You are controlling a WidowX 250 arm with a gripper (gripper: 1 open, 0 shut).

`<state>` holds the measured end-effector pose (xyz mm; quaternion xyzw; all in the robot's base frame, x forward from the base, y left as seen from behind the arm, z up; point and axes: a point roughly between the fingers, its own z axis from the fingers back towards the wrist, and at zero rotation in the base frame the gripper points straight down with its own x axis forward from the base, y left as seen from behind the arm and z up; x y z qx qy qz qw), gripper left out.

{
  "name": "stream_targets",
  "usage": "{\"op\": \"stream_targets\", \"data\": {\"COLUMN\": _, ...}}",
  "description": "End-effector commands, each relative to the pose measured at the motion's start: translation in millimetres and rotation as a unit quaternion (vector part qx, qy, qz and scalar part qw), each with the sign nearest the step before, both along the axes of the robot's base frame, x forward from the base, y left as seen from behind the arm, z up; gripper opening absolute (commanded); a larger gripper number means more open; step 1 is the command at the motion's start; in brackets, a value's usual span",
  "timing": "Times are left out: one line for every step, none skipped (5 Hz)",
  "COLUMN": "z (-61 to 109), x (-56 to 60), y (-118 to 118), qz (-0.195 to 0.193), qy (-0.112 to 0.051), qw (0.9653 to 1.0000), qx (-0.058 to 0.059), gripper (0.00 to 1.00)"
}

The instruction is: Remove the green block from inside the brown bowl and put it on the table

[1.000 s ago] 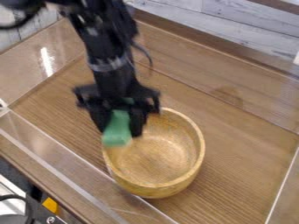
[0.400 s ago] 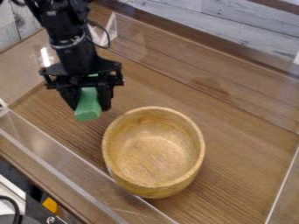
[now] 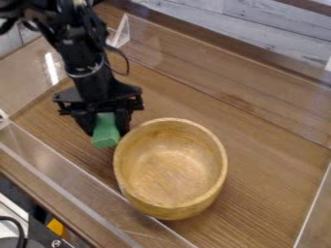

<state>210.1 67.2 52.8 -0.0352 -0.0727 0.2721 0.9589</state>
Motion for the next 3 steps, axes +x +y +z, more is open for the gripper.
{"op": "stream_targets", "data": {"z": -3.8, "x": 6.4, "y": -3, "qz": -0.002, "qy": -0.017, "qw": 0.9998, "qx": 0.007, "gripper": 0.0}}
{"op": "stream_targets", "data": {"z": 0.5, "x": 13.3, "y": 3, "qz": 0.023, "qy": -0.018, "qw": 0.9995, "qx": 0.009, "gripper": 0.0}}
{"op": "stream_targets", "data": {"z": 4.7, "x": 20.1, "y": 10, "qz": 0.047, "qy": -0.018, "qw": 0.9987, "qx": 0.01, "gripper": 0.0}}
